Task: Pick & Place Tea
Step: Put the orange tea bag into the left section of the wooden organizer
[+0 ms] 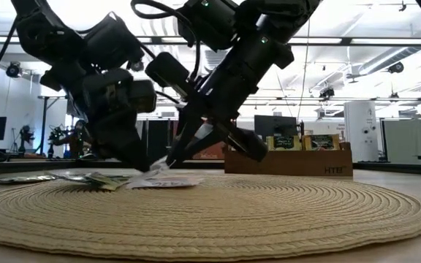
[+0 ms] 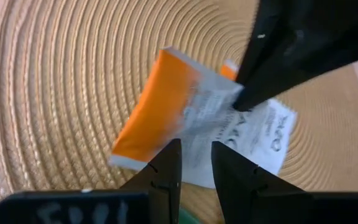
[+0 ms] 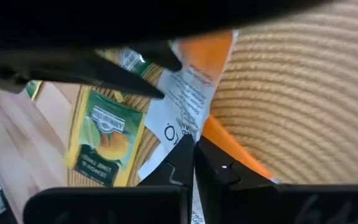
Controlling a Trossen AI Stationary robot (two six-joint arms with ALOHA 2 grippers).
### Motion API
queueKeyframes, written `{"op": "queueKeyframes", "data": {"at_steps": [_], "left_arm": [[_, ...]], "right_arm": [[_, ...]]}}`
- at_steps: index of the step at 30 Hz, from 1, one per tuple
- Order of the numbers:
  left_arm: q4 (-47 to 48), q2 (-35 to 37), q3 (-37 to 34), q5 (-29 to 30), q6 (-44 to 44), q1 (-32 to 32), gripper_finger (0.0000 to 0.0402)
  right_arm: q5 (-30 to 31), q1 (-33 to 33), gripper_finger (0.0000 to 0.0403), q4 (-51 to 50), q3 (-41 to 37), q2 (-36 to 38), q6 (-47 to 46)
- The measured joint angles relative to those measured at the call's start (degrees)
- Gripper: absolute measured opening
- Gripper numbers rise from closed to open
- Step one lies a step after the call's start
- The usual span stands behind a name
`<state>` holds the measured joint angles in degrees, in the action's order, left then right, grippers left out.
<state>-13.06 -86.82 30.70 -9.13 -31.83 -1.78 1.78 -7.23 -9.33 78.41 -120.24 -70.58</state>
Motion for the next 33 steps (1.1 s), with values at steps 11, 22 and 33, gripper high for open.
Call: {"op": "queueKeyframes", "data": {"at_steps": [11, 22, 33], "left_arm": [[-0.4, 5.8, 0.9, 0.0, 0.4, -0.6, 0.0083], [2.5, 15.1, 8.5, 3.2, 9.2, 3.2, 0.0083], [7.4, 9.2, 14.8, -3.9, 12.7, 4.4, 0.0083]], "right_arm": [[-6.5, 4.3, 0.0008, -15.4, 0.0, 7.8, 21.5], [-4.7, 3.0, 0.0008, -31.3, 1.0, 17.3, 48.6], [1.4, 2.9, 0.0008, -35.0, 6.0, 17.9, 51.3]]}}
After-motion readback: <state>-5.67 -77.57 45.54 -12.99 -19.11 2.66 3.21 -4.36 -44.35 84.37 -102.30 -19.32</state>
